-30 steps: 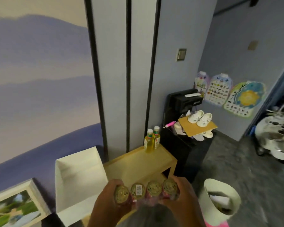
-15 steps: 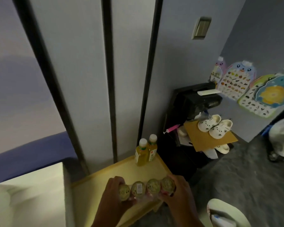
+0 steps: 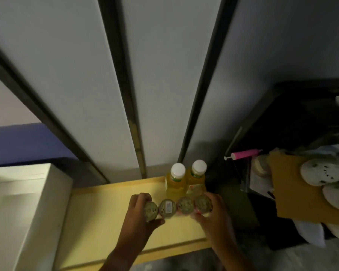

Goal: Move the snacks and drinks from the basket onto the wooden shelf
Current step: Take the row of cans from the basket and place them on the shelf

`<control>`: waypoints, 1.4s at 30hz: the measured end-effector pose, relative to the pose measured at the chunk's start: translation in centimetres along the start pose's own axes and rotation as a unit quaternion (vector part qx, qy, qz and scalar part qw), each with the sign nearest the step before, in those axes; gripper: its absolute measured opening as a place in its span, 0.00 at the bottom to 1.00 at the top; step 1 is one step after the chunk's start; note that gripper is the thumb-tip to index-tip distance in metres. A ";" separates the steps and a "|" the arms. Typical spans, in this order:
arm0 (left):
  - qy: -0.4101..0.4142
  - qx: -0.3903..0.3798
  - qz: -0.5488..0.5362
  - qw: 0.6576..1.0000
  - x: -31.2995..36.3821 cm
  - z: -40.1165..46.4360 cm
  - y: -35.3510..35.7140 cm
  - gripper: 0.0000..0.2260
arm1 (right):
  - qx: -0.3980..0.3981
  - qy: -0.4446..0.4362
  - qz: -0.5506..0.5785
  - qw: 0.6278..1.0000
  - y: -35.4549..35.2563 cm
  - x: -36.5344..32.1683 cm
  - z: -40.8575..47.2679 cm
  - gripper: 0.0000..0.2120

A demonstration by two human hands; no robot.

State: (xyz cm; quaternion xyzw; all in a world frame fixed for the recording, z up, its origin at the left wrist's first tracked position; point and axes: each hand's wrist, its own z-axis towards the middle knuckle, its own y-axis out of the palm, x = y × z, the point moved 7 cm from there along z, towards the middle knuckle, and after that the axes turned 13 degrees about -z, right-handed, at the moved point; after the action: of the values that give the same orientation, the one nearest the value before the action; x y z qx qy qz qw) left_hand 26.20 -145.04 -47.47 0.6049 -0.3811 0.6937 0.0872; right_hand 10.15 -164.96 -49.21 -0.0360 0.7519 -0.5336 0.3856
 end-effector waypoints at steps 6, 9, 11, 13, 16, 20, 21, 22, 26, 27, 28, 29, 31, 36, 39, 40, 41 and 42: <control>-0.045 0.009 -0.007 0.999 -2.8 1.0 2.4 0.32 | 0.001 0.019 -0.001 1.000 2.7 2.1 1.9 0.34; -0.058 0.015 -0.009 0.998 -3.4 1.6 2.7 0.31 | 0.005 0.012 -0.003 1.000 2.9 2.3 2.5 0.34; -0.056 0.015 -0.005 0.998 -3.6 2.1 2.7 0.32 | 0.003 0.007 -0.013 1.000 2.9 2.2 3.0 0.32; -0.046 0.006 0.002 0.999 -3.8 2.4 2.9 0.32 | 0.004 0.010 -0.027 1.000 2.8 2.2 3.1 0.32; -0.046 -0.007 0.001 0.999 -3.9 2.2 3.0 0.33 | -0.004 0.032 -0.041 0.999 3.0 2.3 2.6 0.36; -0.012 -0.021 0.018 1.000 -2.4 1.7 1.8 0.38 | -0.041 0.048 -0.059 0.996 1.8 0.8 1.8 0.47; -0.001 -0.026 0.029 0.999 -1.7 1.6 1.2 0.38 | -0.048 0.045 -0.058 0.996 1.1 0.3 1.5 0.48; 0.011 -0.030 0.045 0.998 -0.7 1.5 0.6 0.36 | -0.054 0.043 -0.059 0.996 0.3 -0.3 1.2 0.48; 0.060 -0.028 0.118 0.991 2.9 1.2 -2.5 0.32 | -0.023 -0.011 -0.117 0.993 -4.1 -4.2 -0.4 0.45; 0.063 -0.028 0.136 0.988 3.9 1.1 -3.3 0.32 | -0.003 -0.034 -0.138 0.990 -5.3 -5.4 -0.9 0.44; 0.062 -0.026 0.156 0.985 4.8 0.9 -4.2 0.32 | 0.015 -0.057 -0.152 0.987 -6.4 -6.7 -1.3 0.43; 0.062 -0.019 0.178 0.982 5.9 0.6 -5.3 0.32 | 0.031 -0.081 -0.159 0.984 -7.4 -8.1 -1.7 0.42; 0.072 0.003 0.220 0.973 8.2 -0.4 -8.0 0.33 | 0.059 -0.125 -0.164 0.977 -9.5 -11.1 -2.3 0.40; 0.064 0.063 0.260 0.961 12.9 -5.6 -15.3 0.33 | 0.075 -0.255 -0.202 0.942 -11.6 -18.9 -5.1 0.37; 0.032 0.089 0.320 0.943 14.2 -10.9 -19.1 0.33 | 0.047 -0.315 -0.241 0.917 -11.3 -23.2 -8.9 0.37; 0.019 0.103 0.333 0.937 14.5 -12.9 -20.4 0.34 | 0.033 -0.331 -0.240 0.912 -11.1 -24.5 -10.6 0.37; 0.008 0.122 0.337 0.934 14.8 -15.0 -21.8 0.35 | 0.022 -0.347 -0.232 0.909 -10.9 -25.9 -12.3 0.37; -0.004 0.141 0.336 0.931 15.2 -17.0 -23.2 0.35 | 0.016 -0.363 -0.221 0.905 -10.7 -27.3 -14.2 0.37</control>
State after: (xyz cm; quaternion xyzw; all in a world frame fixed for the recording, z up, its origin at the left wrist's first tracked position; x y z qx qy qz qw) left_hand 22.69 -123.28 -23.56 0.4505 -0.4602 0.7269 -0.2385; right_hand 16.65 -145.85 -23.68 -0.3859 0.5242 -0.5674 0.5043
